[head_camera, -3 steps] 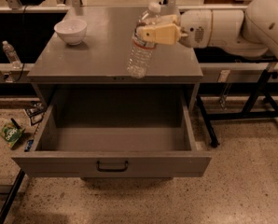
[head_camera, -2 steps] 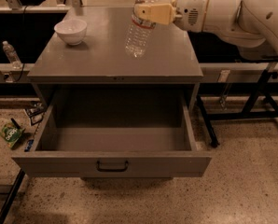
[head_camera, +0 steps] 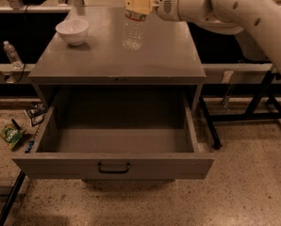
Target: Pick water bottle from top drawer and place on counter
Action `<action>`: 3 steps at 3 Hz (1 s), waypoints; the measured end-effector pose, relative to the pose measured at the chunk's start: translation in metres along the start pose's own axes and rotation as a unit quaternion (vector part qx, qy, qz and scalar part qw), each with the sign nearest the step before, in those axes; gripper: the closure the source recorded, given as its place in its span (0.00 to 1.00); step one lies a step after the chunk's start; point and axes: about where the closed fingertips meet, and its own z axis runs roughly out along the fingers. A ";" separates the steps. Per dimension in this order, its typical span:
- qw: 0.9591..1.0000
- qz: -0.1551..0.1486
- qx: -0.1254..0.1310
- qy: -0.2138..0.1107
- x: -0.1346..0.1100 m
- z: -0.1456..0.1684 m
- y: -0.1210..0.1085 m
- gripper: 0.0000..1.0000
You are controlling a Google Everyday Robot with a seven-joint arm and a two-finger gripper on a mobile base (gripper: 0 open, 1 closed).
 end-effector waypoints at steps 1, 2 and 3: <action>0.998 -0.018 0.050 0.039 0.011 0.022 -0.028 1.00; 0.996 -0.040 0.059 0.045 0.022 0.054 -0.056 1.00; 0.996 -0.050 0.057 0.042 0.027 0.074 -0.068 1.00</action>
Offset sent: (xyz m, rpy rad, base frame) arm 0.1013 0.0051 -0.0449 -0.1890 -0.0617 -0.1064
